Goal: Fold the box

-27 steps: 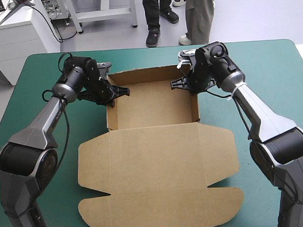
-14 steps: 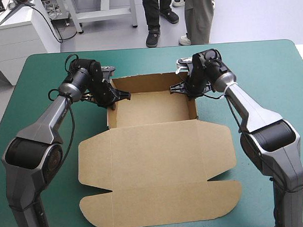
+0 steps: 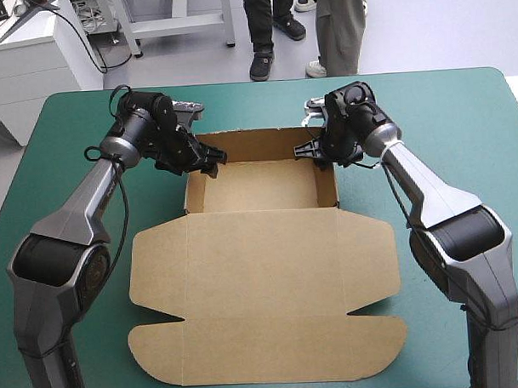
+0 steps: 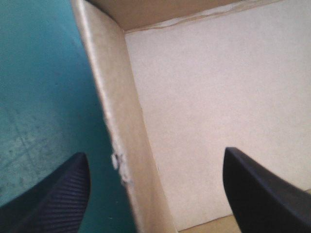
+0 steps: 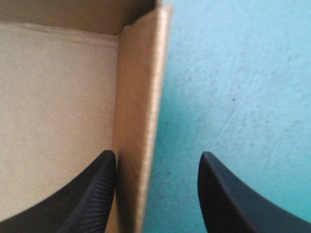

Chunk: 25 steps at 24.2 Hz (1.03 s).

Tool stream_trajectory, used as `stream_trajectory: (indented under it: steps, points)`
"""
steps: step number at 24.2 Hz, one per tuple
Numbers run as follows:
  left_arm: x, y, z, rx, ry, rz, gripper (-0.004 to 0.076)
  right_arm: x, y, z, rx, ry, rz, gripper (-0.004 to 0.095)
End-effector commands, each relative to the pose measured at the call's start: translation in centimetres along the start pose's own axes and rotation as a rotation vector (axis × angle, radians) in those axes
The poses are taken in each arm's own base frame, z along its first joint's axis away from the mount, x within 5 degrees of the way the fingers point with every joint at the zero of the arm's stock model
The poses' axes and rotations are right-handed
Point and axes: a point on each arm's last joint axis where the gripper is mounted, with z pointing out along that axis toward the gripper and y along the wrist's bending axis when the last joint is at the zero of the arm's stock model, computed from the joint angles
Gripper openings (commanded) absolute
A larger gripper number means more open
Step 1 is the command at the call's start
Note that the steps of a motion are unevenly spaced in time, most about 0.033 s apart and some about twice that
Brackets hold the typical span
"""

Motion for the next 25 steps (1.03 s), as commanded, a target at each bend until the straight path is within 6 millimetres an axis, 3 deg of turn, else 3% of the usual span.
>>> stream_trajectory:
  steps: [1,5,9,15,18,21,22,25]
  points:
    - [-0.3,-0.7,-4.3,0.01,-0.082,0.023,0.0557,-0.4,-1.4,-7.7,0.048,-0.186,-0.006,0.0482]
    - [-0.8,-0.6,-6.5,-0.025,-0.137,0.04,0.0557,0.3,-2.0,-11.4,0.061,-0.265,-0.049,0.0482]
    - [-1.1,-1.1,-11.5,-0.037,-0.289,0.058,0.051,1.5,-2.5,-15.9,0.038,-0.355,-0.116,0.0482]
    - [0.8,-1.8,-19.6,-0.056,-0.497,0.079,0.0269,3.6,-3.1,-21.0,-0.024,-0.457,-0.075,0.0482]
    - [4.3,-2.4,-25.6,-0.05,-0.631,0.089,-0.0005,4.0,-3.2,-21.8,-0.042,-0.472,-0.045,0.0482]
    - [7.8,-2.6,-28.7,-0.064,-0.684,0.128,-0.0008,3.8,-2.6,-21.1,-0.093,-0.446,-0.026,0.0482]
    - [10.1,-2.6,-29.7,-0.073,-0.692,0.139,-0.0008,3.4,-2.5,-20.2,-0.086,-0.427,-0.023,0.0482]
    - [15.3,-2.4,-29.9,-0.083,-0.655,0.171,-0.0008,2.3,-1.6,-17.2,-0.117,-0.351,-0.015,0.0482]
